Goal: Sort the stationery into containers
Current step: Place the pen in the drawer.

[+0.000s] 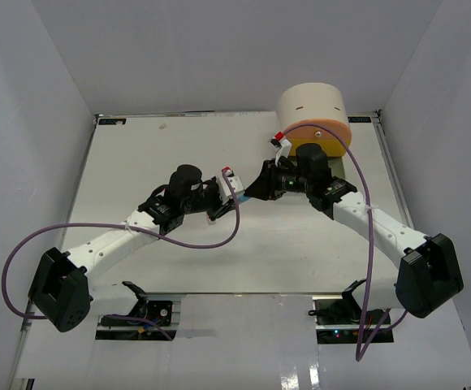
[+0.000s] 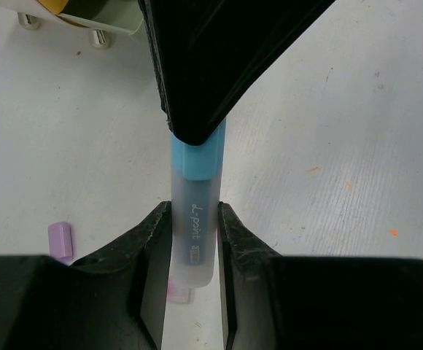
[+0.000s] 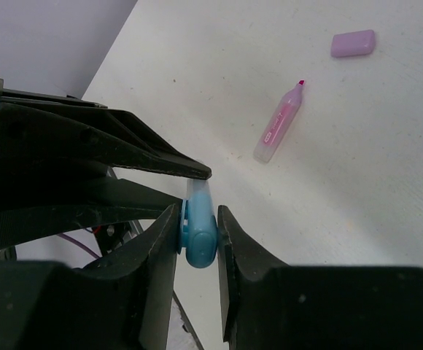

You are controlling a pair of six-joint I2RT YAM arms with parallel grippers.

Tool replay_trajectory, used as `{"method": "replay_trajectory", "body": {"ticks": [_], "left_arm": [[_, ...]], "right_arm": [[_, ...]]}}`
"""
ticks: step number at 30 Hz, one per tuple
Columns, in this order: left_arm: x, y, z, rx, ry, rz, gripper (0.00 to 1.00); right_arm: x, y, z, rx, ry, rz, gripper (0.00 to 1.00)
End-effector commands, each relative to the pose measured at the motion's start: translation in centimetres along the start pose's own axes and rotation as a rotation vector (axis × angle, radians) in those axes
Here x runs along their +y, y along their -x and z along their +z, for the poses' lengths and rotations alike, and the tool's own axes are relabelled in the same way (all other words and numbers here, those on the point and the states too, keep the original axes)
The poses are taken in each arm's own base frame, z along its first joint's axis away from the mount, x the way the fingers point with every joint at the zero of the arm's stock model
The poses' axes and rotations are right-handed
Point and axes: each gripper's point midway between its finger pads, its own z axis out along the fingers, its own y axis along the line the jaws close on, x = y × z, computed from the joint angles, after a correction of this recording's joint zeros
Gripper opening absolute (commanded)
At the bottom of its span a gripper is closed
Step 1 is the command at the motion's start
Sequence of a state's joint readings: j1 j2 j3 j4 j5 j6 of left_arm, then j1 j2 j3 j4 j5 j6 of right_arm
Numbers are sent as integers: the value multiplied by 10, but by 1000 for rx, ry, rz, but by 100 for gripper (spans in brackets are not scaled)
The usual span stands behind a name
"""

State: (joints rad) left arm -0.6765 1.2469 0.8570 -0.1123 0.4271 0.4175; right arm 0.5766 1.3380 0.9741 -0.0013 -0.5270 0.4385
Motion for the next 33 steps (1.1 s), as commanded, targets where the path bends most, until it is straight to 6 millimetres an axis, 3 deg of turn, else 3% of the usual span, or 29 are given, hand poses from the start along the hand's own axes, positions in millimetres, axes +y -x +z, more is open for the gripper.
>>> {"method": "replay_trajectory", "body": {"ticks": [1, 6, 7, 10, 11, 15, 21, 25, 28, 33], "left_arm": [[2, 16, -7, -57, 26, 19, 17], [7, 15, -8, -64, 70, 2, 41], [8, 14, -8, -62, 75, -8, 53], [12, 12, -10, -57, 105, -27, 68], [15, 12, -10, -56, 128, -48, 79], [26, 10, -12, -47, 201, -114, 97], [62, -3, -12, 5, 378, -326, 98], [100, -37, -22, 108, 550, -524, 98], [120, -53, -32, 129, 632, -628, 98], [130, -63, -42, 132, 681, -670, 98]], "right_arm": [[7, 14, -3, -46, 10, -36, 8], [1, 12, -7, -59, -24, -32, 8], [1, 13, -8, -63, -27, -35, 8], [-9, 18, -17, -91, -67, -29, 8], [-17, 23, -23, -110, -92, -28, 8], [-47, 34, -48, -152, -180, -3, 8], [-105, 58, -99, -257, -366, 52, 8], [-140, 72, -127, -312, -456, 95, 8], [-161, 77, -136, -321, -488, 127, 8], [-181, 88, -135, -317, -514, 139, 8]]}}
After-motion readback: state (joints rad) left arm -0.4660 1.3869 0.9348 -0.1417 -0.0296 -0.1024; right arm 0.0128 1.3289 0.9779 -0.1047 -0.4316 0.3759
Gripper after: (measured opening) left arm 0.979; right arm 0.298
